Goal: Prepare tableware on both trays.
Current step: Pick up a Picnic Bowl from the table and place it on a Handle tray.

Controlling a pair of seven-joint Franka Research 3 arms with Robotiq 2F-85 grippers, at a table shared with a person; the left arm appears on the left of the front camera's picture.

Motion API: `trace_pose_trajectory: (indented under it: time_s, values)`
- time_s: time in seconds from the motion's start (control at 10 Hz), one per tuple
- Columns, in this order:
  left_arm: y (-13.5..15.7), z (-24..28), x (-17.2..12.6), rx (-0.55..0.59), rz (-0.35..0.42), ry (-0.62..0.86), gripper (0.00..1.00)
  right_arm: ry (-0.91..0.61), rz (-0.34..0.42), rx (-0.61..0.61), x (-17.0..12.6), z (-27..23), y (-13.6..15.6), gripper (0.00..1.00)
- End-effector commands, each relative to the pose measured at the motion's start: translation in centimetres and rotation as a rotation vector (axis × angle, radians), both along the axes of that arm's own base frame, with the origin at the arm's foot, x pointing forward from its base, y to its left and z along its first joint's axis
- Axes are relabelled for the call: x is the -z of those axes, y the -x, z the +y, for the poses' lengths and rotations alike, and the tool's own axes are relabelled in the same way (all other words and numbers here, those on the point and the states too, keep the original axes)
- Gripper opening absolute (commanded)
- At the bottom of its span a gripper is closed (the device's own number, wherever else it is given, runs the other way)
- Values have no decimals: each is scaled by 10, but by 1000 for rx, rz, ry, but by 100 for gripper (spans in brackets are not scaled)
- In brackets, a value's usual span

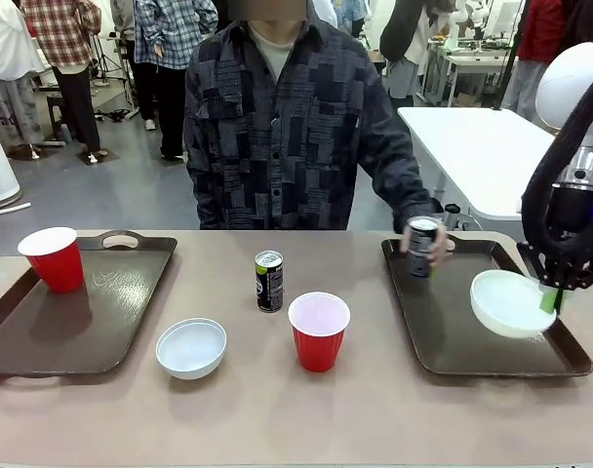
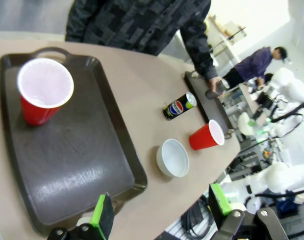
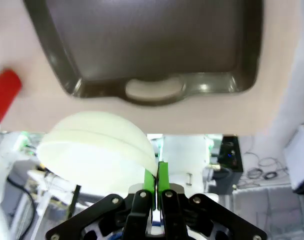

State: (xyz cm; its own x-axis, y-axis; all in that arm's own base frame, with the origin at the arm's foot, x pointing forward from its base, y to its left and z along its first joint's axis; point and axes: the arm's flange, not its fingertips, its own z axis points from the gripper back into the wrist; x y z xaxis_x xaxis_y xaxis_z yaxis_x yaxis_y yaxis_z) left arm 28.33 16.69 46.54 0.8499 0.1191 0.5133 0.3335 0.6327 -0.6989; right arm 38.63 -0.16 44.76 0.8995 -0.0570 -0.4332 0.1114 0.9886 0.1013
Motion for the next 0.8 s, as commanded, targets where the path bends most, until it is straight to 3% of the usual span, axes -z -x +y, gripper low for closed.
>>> trace_pose_trajectory:
  time_s: [0.0, 0.3, 0.7]
  values:
    - [0, 1, -1, 1, -17, 14, 100, 41, -81, -127, -37, 33, 77, 4]
    - [0, 1, -1, 1, -17, 14, 100, -23, -19, -65, -30, 17, 63, 4]
    - [0, 1, -1, 1, -17, 14, 100, -56, -26, -10, -19, 8, 34, 4]
